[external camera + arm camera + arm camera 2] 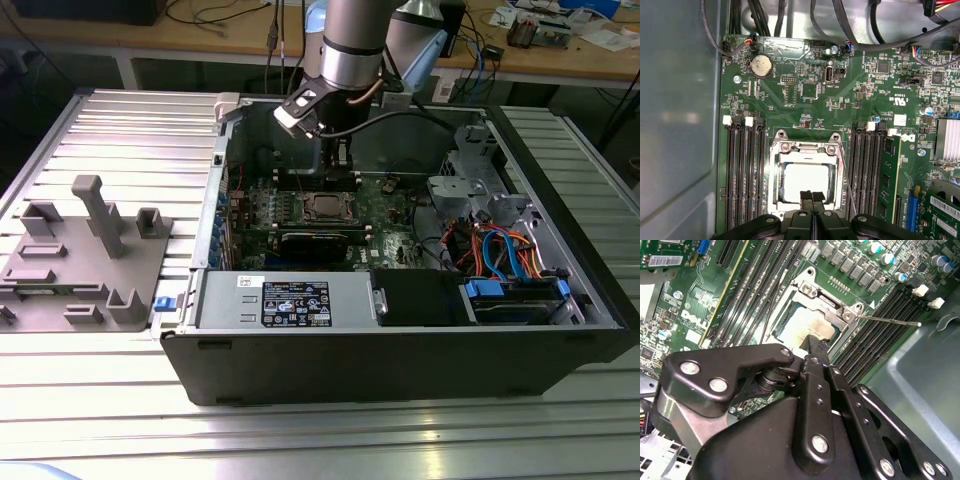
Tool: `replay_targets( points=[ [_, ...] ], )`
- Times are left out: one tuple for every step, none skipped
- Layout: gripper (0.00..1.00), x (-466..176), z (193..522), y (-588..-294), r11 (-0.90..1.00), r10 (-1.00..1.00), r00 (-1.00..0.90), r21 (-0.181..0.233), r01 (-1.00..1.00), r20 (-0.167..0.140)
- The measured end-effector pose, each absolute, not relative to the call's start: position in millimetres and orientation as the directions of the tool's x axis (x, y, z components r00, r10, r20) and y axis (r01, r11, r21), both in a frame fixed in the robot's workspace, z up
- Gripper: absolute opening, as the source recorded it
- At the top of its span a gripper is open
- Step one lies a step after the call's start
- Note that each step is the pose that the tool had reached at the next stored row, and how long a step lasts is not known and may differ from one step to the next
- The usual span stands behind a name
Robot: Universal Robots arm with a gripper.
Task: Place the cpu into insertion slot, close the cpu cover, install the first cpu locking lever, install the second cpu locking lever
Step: 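Install the first cpu locking lever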
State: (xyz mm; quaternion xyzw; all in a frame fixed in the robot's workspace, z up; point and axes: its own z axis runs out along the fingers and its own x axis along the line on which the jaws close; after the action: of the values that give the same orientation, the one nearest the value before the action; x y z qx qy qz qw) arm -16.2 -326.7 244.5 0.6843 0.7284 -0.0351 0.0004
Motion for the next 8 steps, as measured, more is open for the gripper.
replay_targets(
  points=[
    [0.11,-16.2,244.5,-326.7,0.071,0.996,-0.073,-0.051,0.996,-0.049],
    [0.11,-16.3,244.5,-326.7,0.077,0.996,-0.079,-0.051,0.996,-0.049],
    [0.11,-16.2,244.5,-326.7,0.084,0.995,-0.087,-0.051,0.995,-0.049],
    [0.11,-16.2,244.4,-326.7,0.091,0.994,-0.094,-0.051,0.995,-0.049],
    [0.11,-16.3,244.5,-326.7,0.099,0.994,-0.101,-0.051,0.994,-0.049],
    [0.11,-16.3,244.5,-326.7,0.106,0.993,-0.108,-0.051,0.993,-0.049],
    [0.11,-16.3,244.4,-326.7,0.113,0.992,-0.115,-0.051,0.992,-0.049],
    [0.11,-16.2,244.4,-326.7,0.123,0.991,-0.125,-0.051,0.991,-0.049]
  ],
)
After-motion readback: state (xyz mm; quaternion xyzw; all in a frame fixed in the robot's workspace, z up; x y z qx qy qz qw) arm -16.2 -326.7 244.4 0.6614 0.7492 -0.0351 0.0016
